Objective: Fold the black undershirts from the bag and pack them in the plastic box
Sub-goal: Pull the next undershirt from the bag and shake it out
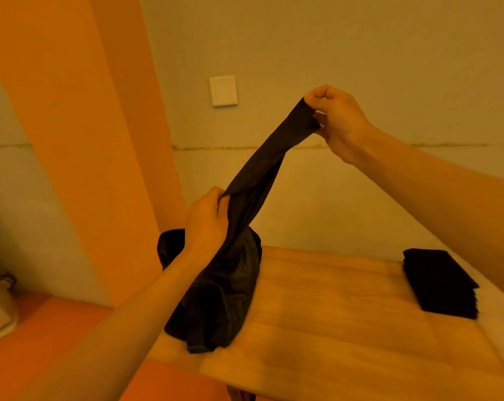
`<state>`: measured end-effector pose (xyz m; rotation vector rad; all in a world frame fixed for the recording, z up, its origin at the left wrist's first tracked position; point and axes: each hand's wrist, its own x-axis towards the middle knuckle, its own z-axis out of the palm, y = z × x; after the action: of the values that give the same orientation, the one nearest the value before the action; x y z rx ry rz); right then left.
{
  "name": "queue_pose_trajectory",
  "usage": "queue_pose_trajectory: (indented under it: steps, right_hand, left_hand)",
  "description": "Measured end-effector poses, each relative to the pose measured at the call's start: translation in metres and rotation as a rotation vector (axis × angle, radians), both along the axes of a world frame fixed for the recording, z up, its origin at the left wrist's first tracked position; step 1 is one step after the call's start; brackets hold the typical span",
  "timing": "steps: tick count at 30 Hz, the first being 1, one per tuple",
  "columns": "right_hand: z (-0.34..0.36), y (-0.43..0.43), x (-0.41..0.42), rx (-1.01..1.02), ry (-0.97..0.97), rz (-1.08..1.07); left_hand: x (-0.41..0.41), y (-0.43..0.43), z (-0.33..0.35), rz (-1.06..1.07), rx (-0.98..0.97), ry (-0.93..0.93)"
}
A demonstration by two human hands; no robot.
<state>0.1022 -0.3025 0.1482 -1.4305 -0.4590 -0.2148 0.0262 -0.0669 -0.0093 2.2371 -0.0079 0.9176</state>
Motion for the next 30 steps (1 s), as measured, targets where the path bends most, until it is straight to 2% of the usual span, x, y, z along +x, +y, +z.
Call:
queue_pose_trajectory:
  steps: [7,11,20,22,24,26,28,30]
  right_hand:
    - [0.034,-0.058,0.0,0.143,0.022,-0.076]
    - [0.063,-0.078,0.0,0.329,0.067,-0.09]
    - [0.107,-0.112,0.0,0.376,0.073,-0.072]
    - [0.104,-0.109,-0.005,0.215,0.077,-0.107]
    - [0.091,-0.106,-0.009,-0.071,0.078,-0.084]
    - [0.069,-0.105,-0.01,-0.371,0.079,0.104]
    - [0.041,-0.107,-0.01,-0.582,0.112,0.338]
    - [0.014,-0.108,-0.011,-0.747,0.122,0.355]
  left_hand:
    - [0.007,-0.055,0.065,-0.138,-0.263,-0.014]
    - [0.016,-0.078,0.119,-0.336,-0.577,0.052]
    - [0.025,-0.108,0.197,-0.552,-0.78,-0.053]
    - [0.026,-0.117,0.209,-0.67,-0.794,-0.063]
    - [0.029,-0.13,0.214,-0.772,-0.791,-0.026]
    - [0.029,-0.145,0.206,-0.84,-0.732,0.027]
    - [0.026,-0.158,0.186,-0.874,-0.645,0.088]
    - [0.024,-0.164,0.158,-0.865,-0.574,0.145]
